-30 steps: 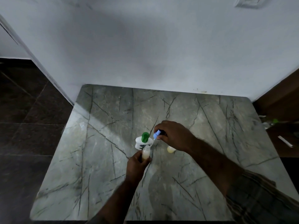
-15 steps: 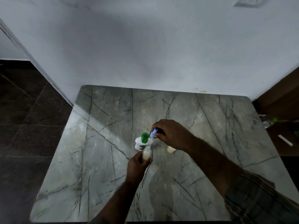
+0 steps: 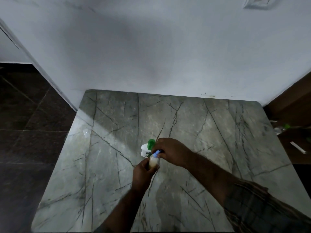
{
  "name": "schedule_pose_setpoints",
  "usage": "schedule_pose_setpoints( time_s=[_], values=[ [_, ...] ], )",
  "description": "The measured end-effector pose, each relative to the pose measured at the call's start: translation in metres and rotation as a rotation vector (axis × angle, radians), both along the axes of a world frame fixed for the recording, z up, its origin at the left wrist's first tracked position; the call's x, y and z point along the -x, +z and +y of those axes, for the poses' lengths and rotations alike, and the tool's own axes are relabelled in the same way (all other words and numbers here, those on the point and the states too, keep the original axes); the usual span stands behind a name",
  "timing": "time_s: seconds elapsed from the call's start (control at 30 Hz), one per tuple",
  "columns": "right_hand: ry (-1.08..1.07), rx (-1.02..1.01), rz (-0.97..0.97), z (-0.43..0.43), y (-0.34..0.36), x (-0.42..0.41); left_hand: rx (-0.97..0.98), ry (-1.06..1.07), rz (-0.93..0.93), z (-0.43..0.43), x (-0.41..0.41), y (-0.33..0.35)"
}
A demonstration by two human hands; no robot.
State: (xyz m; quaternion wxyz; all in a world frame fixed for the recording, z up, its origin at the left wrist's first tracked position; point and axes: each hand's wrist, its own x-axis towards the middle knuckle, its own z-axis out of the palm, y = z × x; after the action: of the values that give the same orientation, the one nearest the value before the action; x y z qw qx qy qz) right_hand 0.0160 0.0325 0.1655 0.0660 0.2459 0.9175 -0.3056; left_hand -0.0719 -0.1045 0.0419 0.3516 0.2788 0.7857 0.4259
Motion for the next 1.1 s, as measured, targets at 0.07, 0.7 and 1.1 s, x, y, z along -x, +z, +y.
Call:
schedule_pose_setpoints(
  time_s=[0.07,0.7,1.1],
  values=[
    [0.021,-0.001,-0.007,-0.002,-0.002,0.002,-0.002,0.002,-0.002,0.000,0.000,0.001],
    [0.032,-0.121,-0.110,-0.003,-0.021,0.010,0.034,-0.043,0.058,0.002,-0.002,-0.002],
    [0.015,-0.155,-0.105,-0.006,-0.022,0.007,0.029,-0.063,0.054,0.001,-0.005,-0.001]
  ],
)
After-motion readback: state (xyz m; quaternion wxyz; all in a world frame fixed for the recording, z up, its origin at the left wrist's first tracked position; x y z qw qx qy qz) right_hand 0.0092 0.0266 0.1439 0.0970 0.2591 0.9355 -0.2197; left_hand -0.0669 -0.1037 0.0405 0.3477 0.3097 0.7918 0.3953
